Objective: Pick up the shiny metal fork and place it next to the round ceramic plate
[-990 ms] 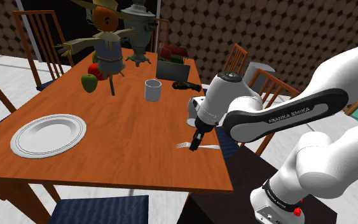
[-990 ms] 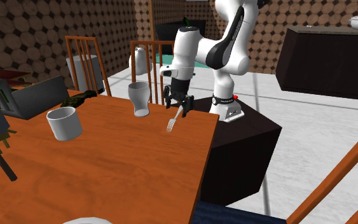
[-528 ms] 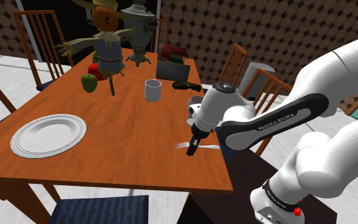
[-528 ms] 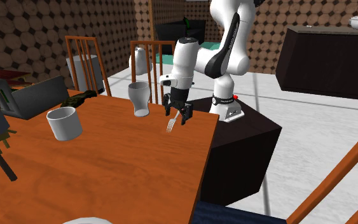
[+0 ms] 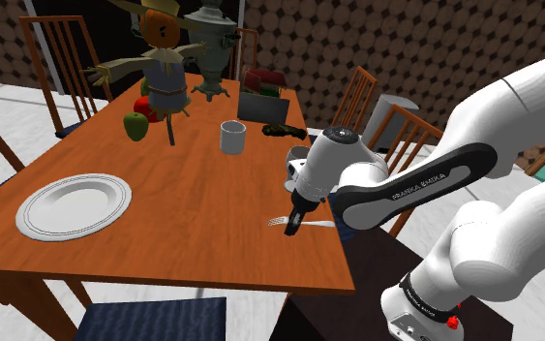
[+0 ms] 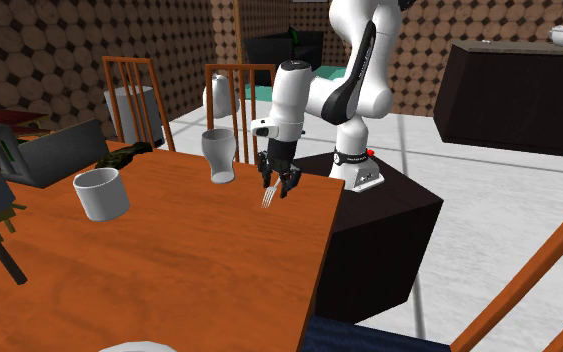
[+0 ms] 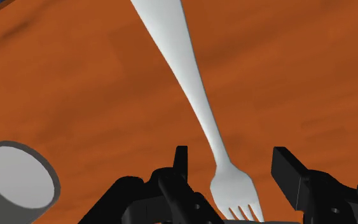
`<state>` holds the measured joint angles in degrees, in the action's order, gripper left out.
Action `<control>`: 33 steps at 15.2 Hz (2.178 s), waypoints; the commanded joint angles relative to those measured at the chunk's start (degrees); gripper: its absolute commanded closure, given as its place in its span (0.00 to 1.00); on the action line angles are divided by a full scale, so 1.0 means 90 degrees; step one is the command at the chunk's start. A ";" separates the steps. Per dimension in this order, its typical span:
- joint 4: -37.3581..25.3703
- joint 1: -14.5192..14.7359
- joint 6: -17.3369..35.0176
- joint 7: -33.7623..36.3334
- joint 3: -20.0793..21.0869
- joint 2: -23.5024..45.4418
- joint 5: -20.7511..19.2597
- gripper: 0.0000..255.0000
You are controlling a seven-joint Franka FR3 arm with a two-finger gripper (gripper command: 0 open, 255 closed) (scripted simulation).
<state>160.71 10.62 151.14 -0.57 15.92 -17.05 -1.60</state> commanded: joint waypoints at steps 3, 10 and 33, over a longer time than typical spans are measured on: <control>0.0000 0.0000 0.0000 0.0000 0.0000 0.0000 0.0000 1.00; -0.0023 0.0028 -0.0116 -0.0038 -0.0023 -0.0095 0.0042 1.00; -0.1916 0.0079 -0.1934 0.0027 0.0020 -0.0011 0.0055 1.00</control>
<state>145.64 11.51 133.64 -1.45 15.31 -19.51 -0.56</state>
